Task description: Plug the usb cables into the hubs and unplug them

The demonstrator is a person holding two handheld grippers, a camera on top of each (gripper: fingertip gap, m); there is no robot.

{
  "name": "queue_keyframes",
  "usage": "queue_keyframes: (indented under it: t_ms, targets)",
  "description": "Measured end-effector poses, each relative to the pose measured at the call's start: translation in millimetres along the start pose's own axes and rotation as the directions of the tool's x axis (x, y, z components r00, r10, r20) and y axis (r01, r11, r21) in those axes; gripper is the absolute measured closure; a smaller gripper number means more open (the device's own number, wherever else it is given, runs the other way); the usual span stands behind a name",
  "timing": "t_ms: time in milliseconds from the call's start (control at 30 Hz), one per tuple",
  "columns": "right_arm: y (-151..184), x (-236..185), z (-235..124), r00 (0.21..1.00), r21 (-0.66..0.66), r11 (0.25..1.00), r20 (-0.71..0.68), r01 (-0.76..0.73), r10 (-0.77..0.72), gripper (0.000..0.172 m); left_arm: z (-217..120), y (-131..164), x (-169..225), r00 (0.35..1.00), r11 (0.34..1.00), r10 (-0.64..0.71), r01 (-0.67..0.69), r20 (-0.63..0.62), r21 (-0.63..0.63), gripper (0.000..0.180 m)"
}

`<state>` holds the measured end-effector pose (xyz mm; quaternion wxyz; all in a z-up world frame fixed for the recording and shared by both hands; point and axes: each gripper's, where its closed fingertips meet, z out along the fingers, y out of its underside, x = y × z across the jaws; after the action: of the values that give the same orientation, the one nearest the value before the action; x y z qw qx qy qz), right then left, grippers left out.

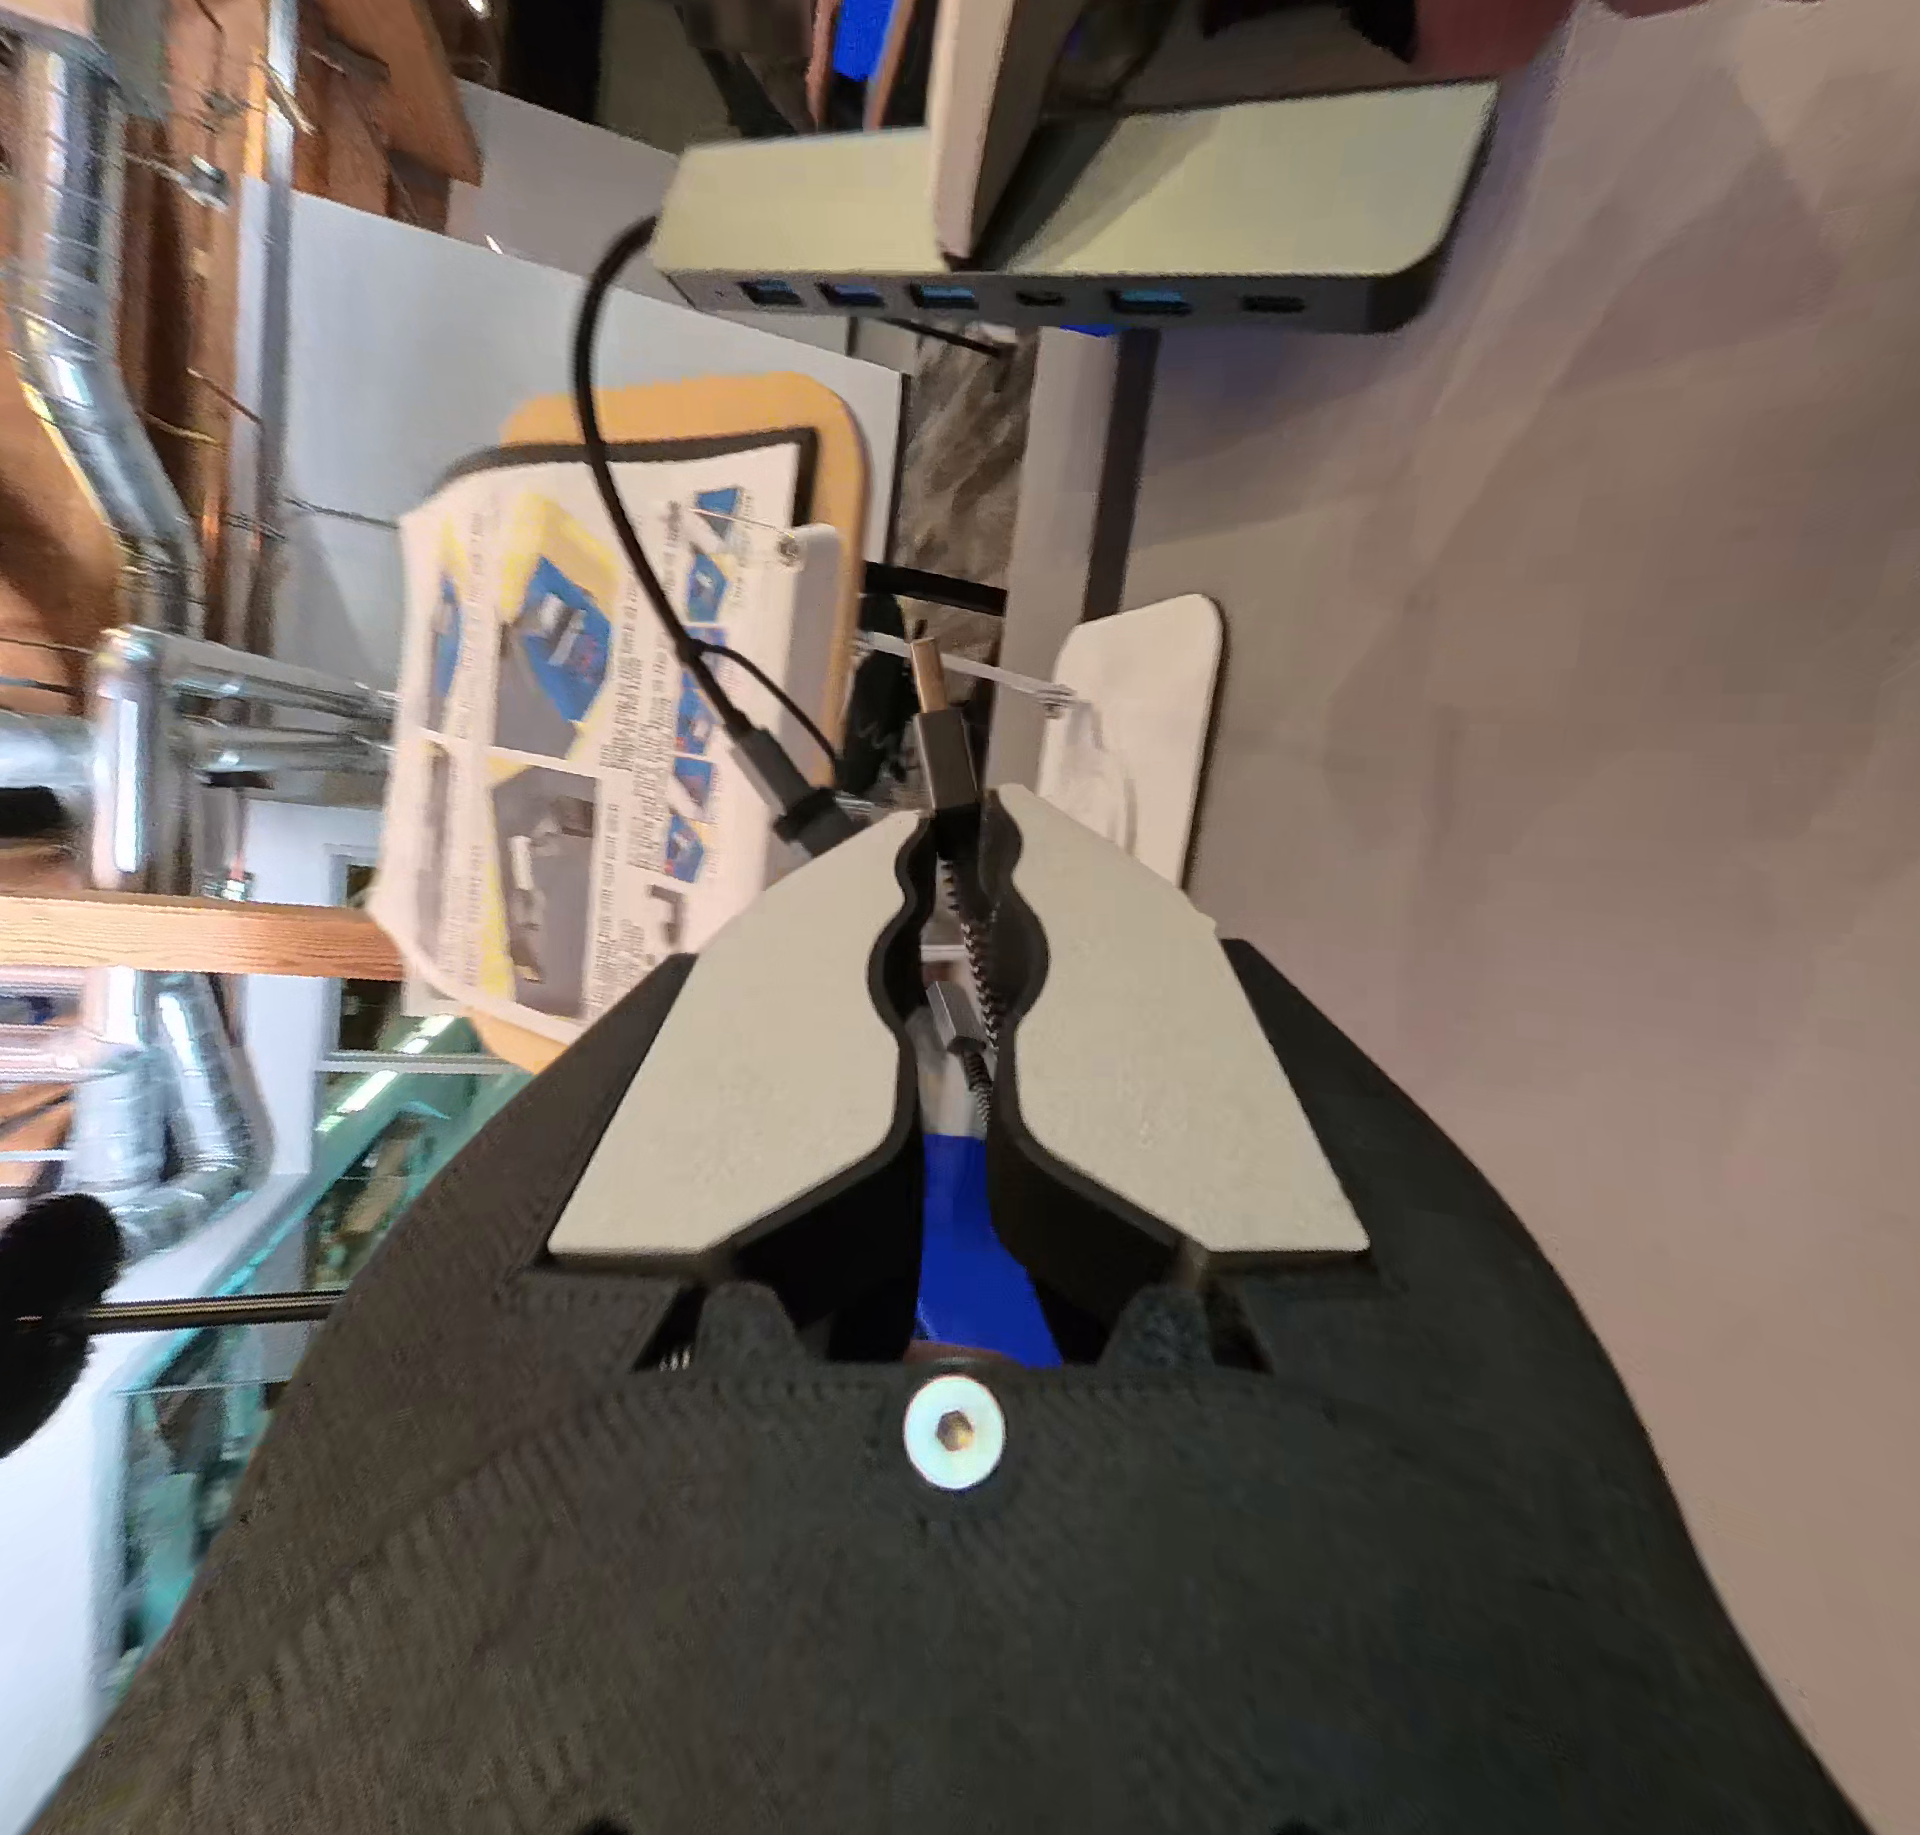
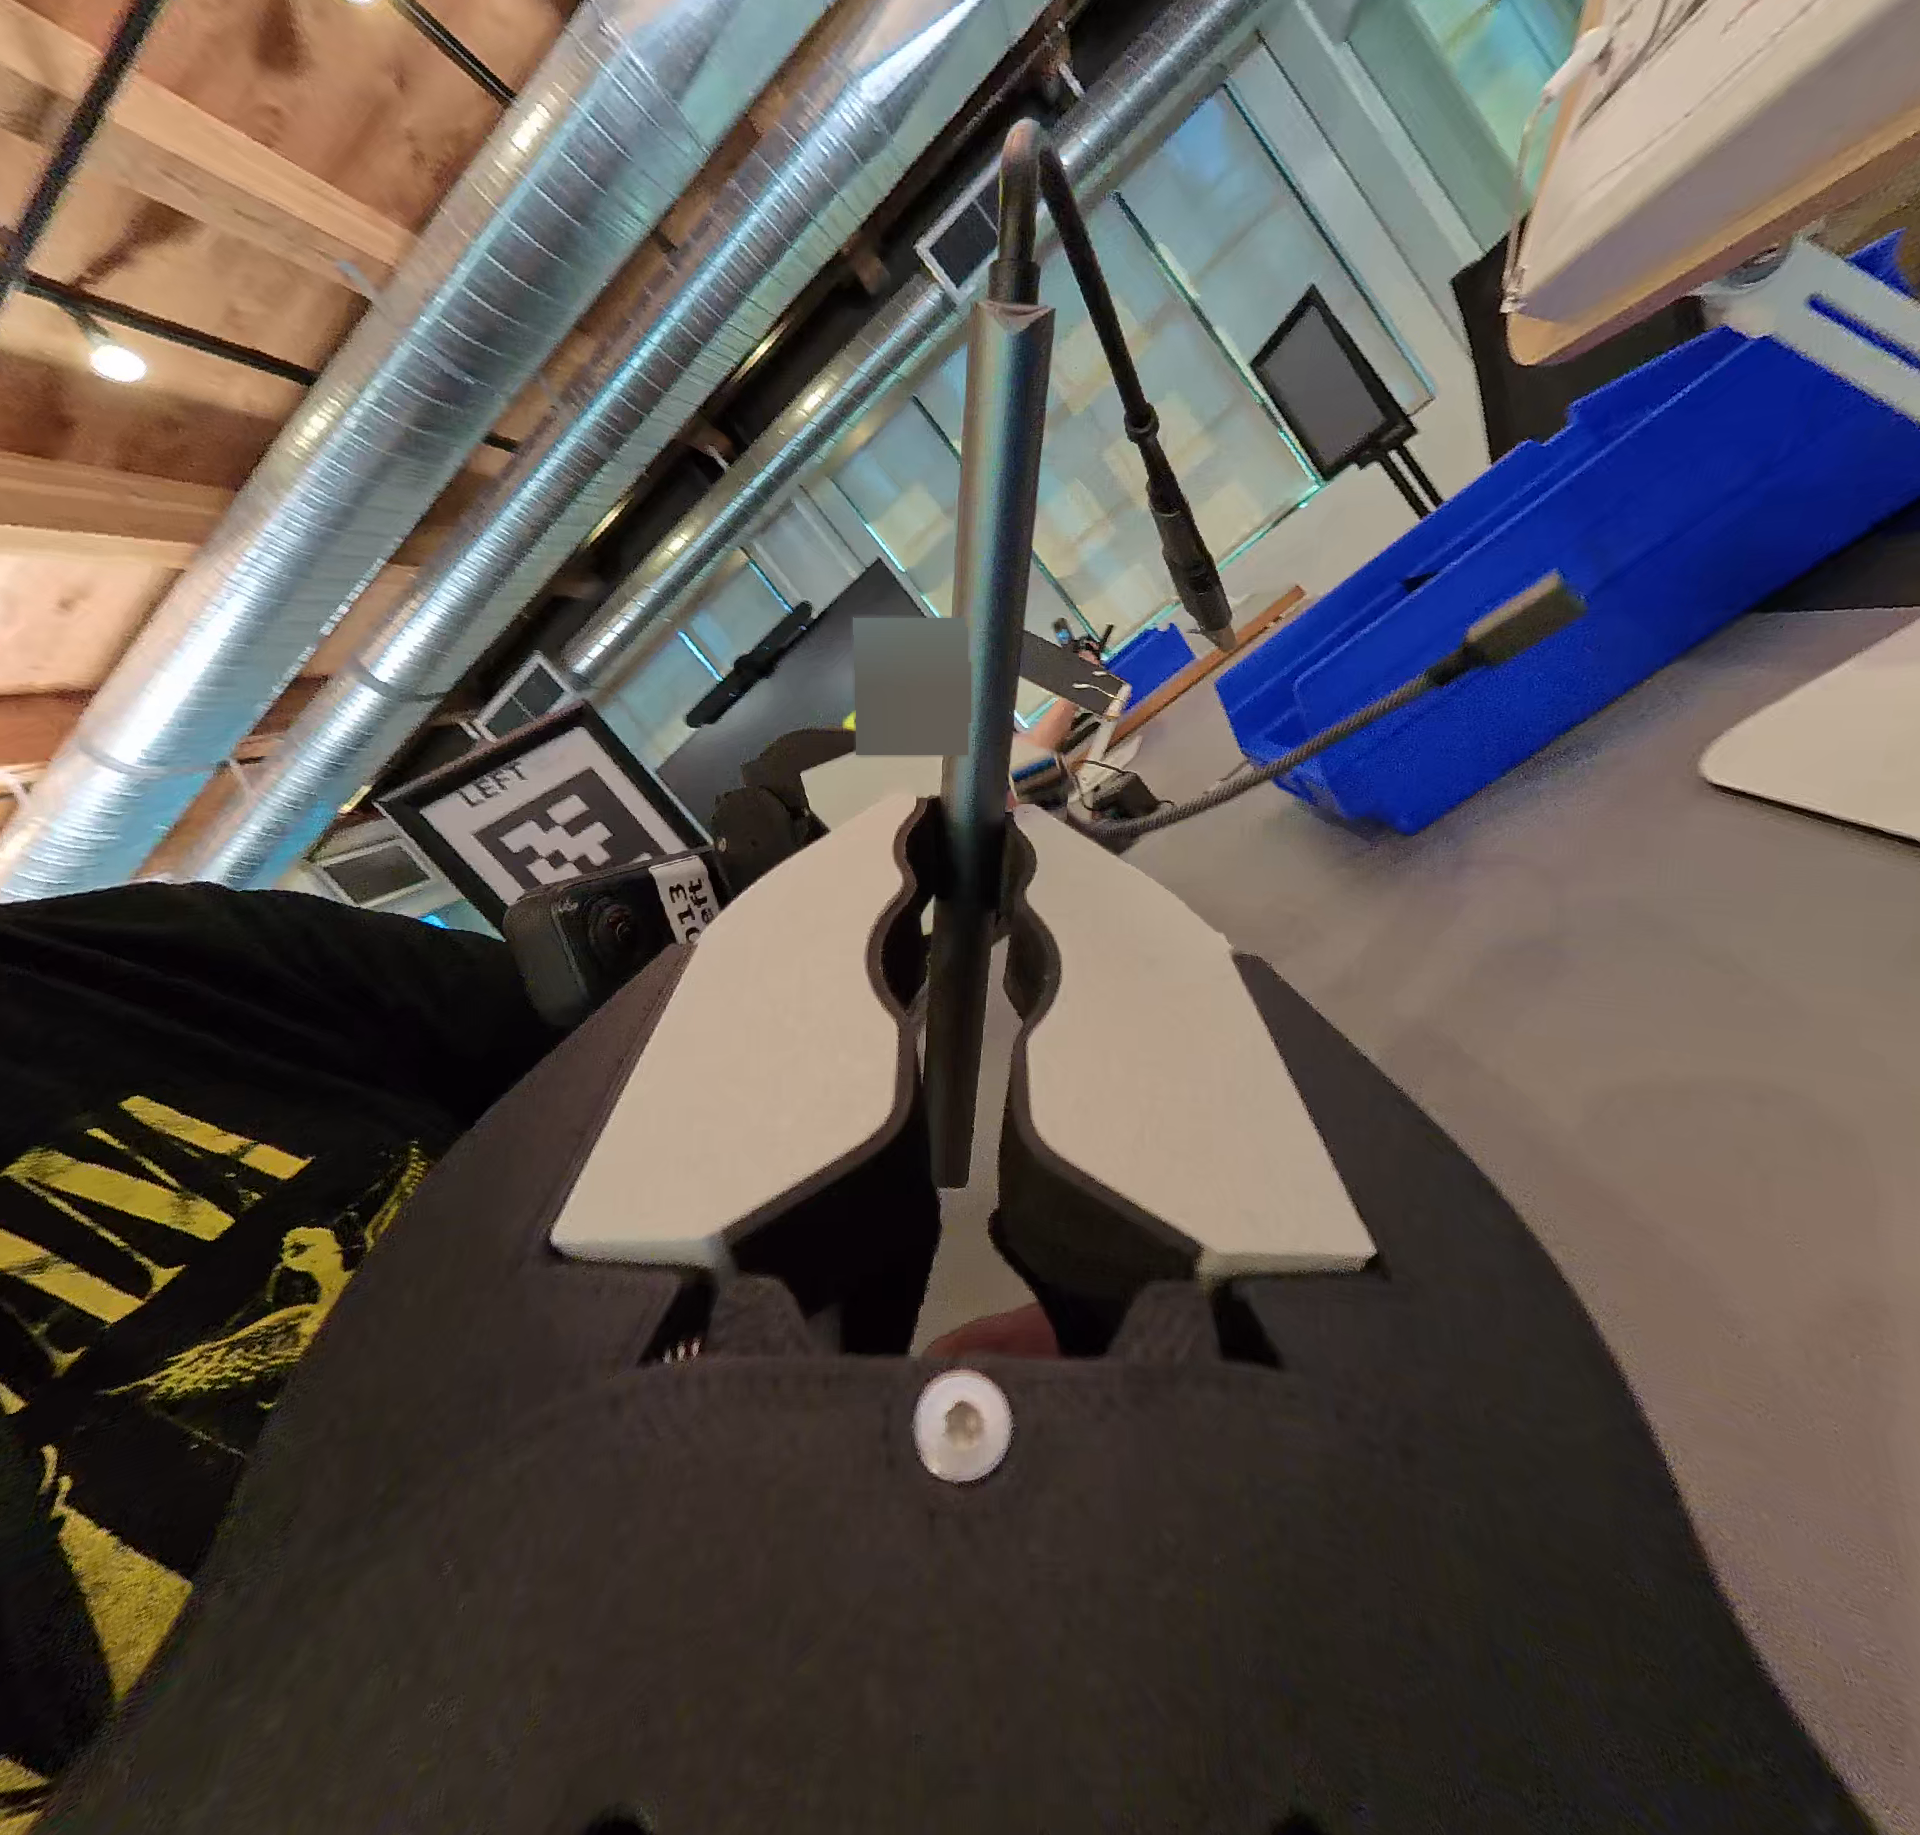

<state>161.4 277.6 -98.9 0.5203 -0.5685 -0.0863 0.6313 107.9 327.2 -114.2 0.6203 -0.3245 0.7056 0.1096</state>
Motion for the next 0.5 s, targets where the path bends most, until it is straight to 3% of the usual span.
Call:
queue_keyframes:
  t_ms: [267,500]
  targets:
    - [5,-13,14,0.990,0.025,0.995,0.111,-0.095,0.092,0.162,6,-24,-45,0.959,0.972,0.232,-0.236,0.162,0.009,0.172]
    - [13,-17,23,0.975,0.005,0.986,0.155,-0.164,0.161,0.162,8,-35,-54,0.883,0.896,0.436,-0.445,0.175,0.012,0.172]
